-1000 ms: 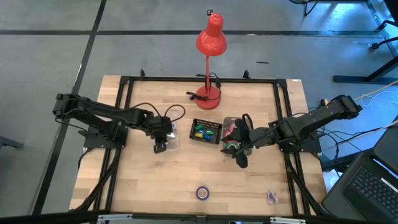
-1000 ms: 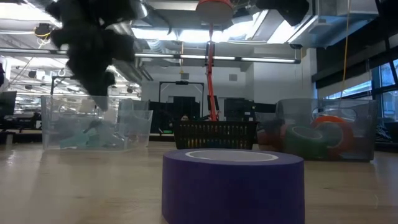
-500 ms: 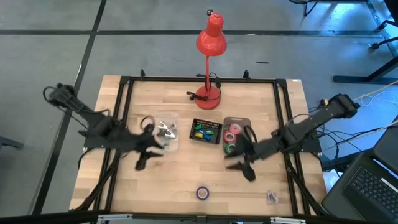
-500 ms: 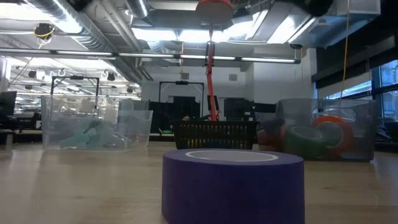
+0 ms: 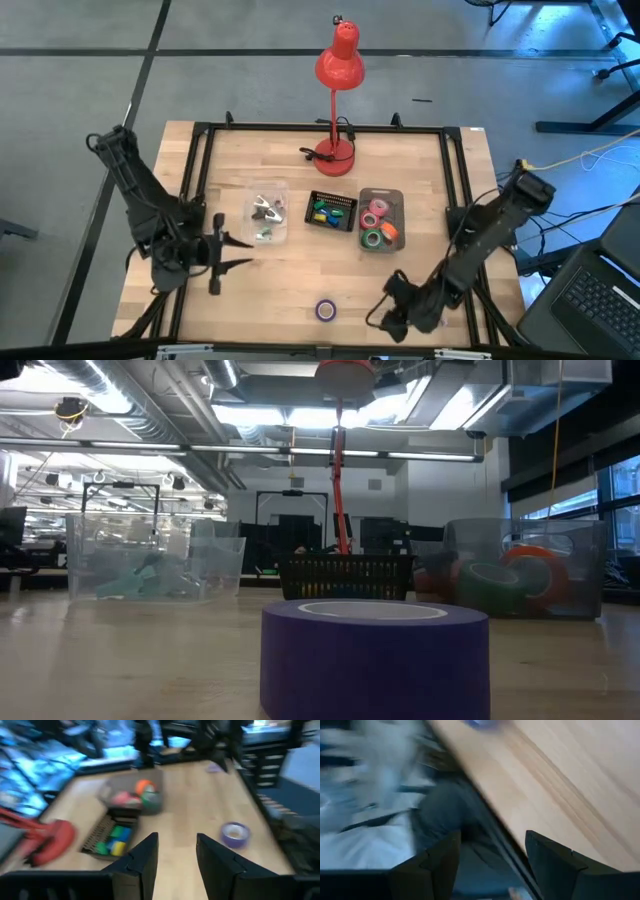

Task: Pick and place Stapler, Stapler remover, tape
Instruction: Put the blue tape into the black bin

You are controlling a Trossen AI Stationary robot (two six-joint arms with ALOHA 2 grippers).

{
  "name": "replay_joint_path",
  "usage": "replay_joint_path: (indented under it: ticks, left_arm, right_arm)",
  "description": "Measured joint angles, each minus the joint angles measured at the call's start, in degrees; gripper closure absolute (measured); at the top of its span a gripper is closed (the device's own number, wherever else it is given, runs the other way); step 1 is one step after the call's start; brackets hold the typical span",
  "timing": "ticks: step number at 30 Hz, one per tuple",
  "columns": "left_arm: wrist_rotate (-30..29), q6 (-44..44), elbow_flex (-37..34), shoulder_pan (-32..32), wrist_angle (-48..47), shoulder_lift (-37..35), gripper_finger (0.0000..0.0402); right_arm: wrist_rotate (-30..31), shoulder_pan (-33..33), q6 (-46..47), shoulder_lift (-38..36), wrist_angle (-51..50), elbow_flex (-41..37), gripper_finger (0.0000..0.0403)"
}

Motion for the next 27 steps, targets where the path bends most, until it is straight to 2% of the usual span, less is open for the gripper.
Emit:
replay_joint_path:
  ticks: [2, 4, 7, 9, 11, 16, 18, 21, 27]
  left_arm:
    - [-4.12, 0.47, 0.0, 0.24, -0.06, 0.96, 0.0277]
    - [-6.98, -0.13, 0.0, 1.07, -0.06, 2.12, 0.0277]
    - [-7.37, -0.26, 0.0, 2.85, -0.24, 3.62, 0.0277]
    - [-6.97, -0.24, 0.0, 4.4, -0.26, 4.46, 0.0277]
    - [-6.92, 0.88, 0.0, 6.12, -0.42, 5.04, 0.0277]
    - [-6.86, 3.66, -0.09, 10.14, -0.39, 5.6, 0.0277]
    - [-6.89, 3.61, -0.09, 11.55, -0.21, 5.53, 0.0277]
    - [-6.85, 3.1, -0.09, 13.29, -0.02, 5.56, 0.0277]
    - [-2.27, 2.76, -0.09, 15.2, 0.7, 5.53, 0.0277]
  right_arm:
    - [-2.33, 1.84, 7.84, 2.32, -4.03, -0.02, 0.0178]
    - [-2.86, 3.28, 11.44, 4.3, -5.41, -0.02, 0.0178]
    - [2.69, 3.82, 11.13, 6.39, -4.97, -0.04, 0.0178]
    - [6.18, 2.87, 8.83, 6.94, -3.2, -0.04, 0.0178]
    - [6.62, 1.02, 7.08, 7.41, 0.23, 0.02, 0.0178]
    - [-1.46, -5.55, -2.11, 9.5, 7.99, 0.0, 0.0178]
    - [-3.23, -8.39, -8.12, 10.87, 12.53, 0.01, 0.0178]
    - [-3.94, -12.22, -14.31, 11.9, 13.76, 0.2, 0.0178]
    - [-7.89, -17.42, -18.97, 15.54, 15.64, 1.21, 0.0178]
